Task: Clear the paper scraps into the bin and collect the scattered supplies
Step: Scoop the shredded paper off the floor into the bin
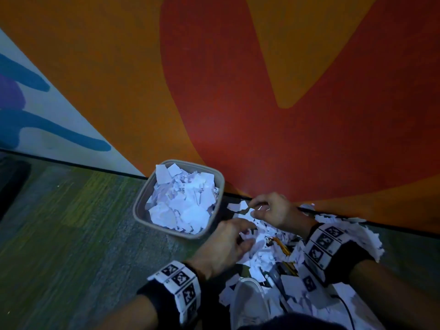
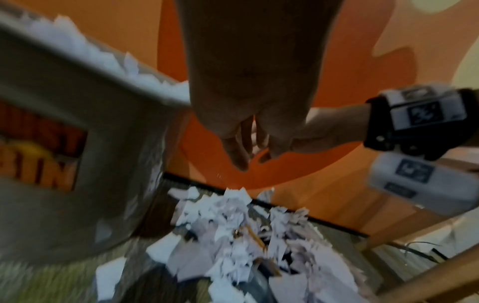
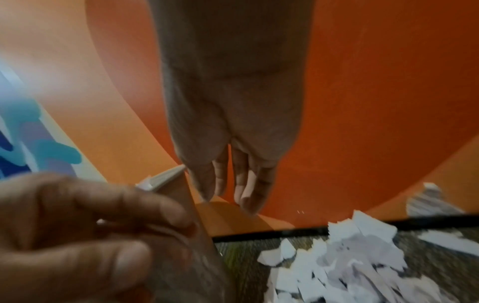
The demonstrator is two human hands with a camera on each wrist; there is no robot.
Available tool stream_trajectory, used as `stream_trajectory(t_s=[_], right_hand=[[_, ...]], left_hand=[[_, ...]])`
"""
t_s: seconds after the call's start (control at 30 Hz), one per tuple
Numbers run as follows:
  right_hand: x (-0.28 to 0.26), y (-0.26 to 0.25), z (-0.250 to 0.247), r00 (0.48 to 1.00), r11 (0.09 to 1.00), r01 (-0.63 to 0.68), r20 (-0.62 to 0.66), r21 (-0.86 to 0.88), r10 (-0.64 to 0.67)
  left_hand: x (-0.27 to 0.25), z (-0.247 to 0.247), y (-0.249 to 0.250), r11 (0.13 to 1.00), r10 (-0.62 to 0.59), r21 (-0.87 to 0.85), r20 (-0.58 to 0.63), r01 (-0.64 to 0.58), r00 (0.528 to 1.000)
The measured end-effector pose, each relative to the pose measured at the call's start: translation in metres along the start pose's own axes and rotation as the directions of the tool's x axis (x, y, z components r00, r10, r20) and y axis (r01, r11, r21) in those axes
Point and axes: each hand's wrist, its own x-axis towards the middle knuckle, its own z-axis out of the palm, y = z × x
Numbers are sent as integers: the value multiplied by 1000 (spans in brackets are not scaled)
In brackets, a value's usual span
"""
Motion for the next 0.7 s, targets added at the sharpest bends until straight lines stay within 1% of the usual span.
stream_trajectory(t_s=[0.1, 0.23, 0.27, 0.37, 0.43, 0.5, 0.6, 0.63, 0.7], right_hand=[[10, 25, 14, 999, 998, -39, 40, 56, 36], [43, 66, 49, 993, 994, -104, 59, 42, 101], [51, 76, 60, 992, 992, -116, 47, 57, 114], [71, 98, 89, 987, 981, -162, -1, 103, 163], [85, 109, 104, 988, 987, -152, -18, 49, 153], [96, 116, 114, 992, 991, -123, -41, -47, 121], [110, 123, 127, 996, 990, -81, -50, -118, 75], [115, 124, 131, 997, 988, -77, -42, -134, 72], [122, 126, 135, 997, 977, -80, -4, -197, 81]], left_hand=[[6, 36, -36, 986, -155, -69, -5, 155, 988], [9, 66, -92, 946, -321, -86, -81, 314, 944], [8, 70, -103, 939, -339, -92, -110, 330, 934], [4, 78, -130, 936, -350, -114, -188, 334, 918], [0, 84, -147, 926, -376, -90, -197, 366, 905], [-7, 90, -162, 926, -375, -12, -166, 378, 912], [-19, 99, -183, 926, -335, 155, -82, 344, 939], [-21, 101, -187, 916, -333, 212, -69, 340, 940], [-21, 104, -193, 899, -322, 285, -81, 331, 943]])
